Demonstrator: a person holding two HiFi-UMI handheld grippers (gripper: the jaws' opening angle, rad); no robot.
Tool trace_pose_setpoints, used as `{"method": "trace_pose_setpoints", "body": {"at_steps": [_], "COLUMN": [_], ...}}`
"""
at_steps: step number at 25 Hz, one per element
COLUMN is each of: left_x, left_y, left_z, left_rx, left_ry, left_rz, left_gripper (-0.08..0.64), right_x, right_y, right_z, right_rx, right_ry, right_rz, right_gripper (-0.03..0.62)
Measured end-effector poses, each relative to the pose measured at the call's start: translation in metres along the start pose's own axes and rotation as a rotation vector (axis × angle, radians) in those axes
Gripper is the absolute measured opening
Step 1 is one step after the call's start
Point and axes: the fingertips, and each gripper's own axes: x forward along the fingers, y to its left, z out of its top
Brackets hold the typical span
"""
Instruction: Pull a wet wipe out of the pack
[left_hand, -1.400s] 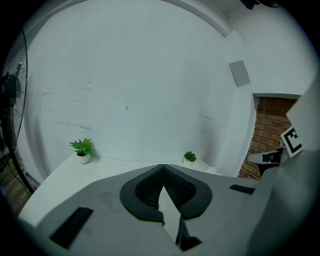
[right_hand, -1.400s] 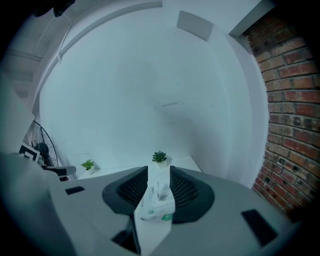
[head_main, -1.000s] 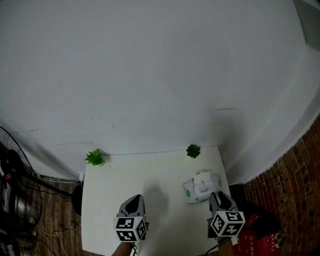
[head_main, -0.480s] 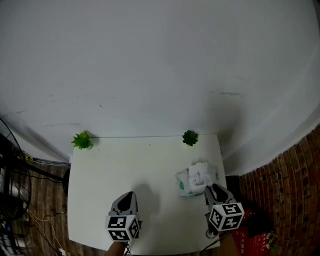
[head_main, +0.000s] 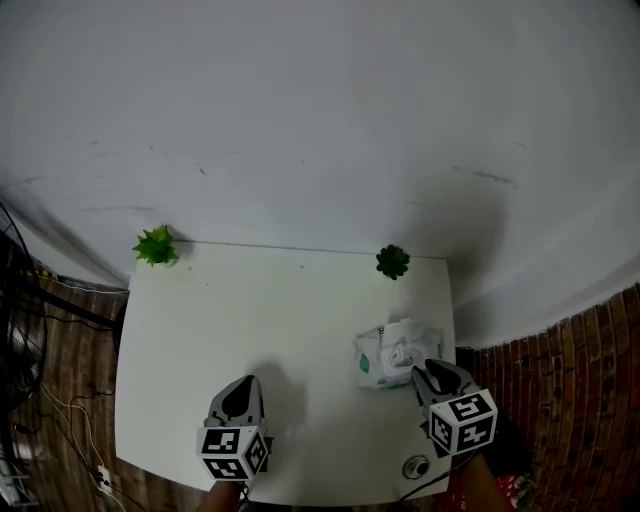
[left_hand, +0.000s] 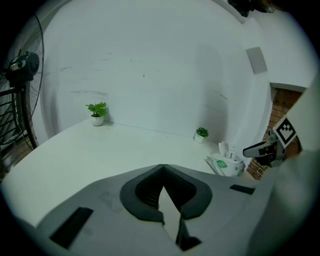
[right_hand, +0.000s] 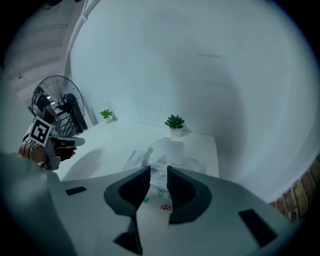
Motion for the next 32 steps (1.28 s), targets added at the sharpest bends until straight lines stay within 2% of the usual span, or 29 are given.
{"method": "trace_pose_setpoints", "body": {"at_steps": [8,14,23,32], "left_x": [-0.006,-0.008,-0.008,-0.008], "left_y": [0.009,0.009,0.012,0.014], "left_z": [-0.001,-0.001,-0.009,-0.014], "left_rx": [-0.004,0.006,-0.006,-0.011], "left_ry": [-0.004,-0.009,0.006,0.018], "left_rz": [0.028,0.036,0.047,0.053], "left_gripper": [0.002,0.002,0.002,0.002], "right_x": [0.013,0.026,0.039,0.048], "right_y": [0.0,0.002,0.006,0.01], "right_z": [0.005,0.002,-0.009,-0.015], "right_rx": [-0.159,-0.221,-0.219,-0.217], "right_ry": [0.096,0.159,0.244,0.287], "right_rz": [0.062,0.109,0.154,0.137], "right_gripper": [0.1,0.1,0.1,0.1]}}
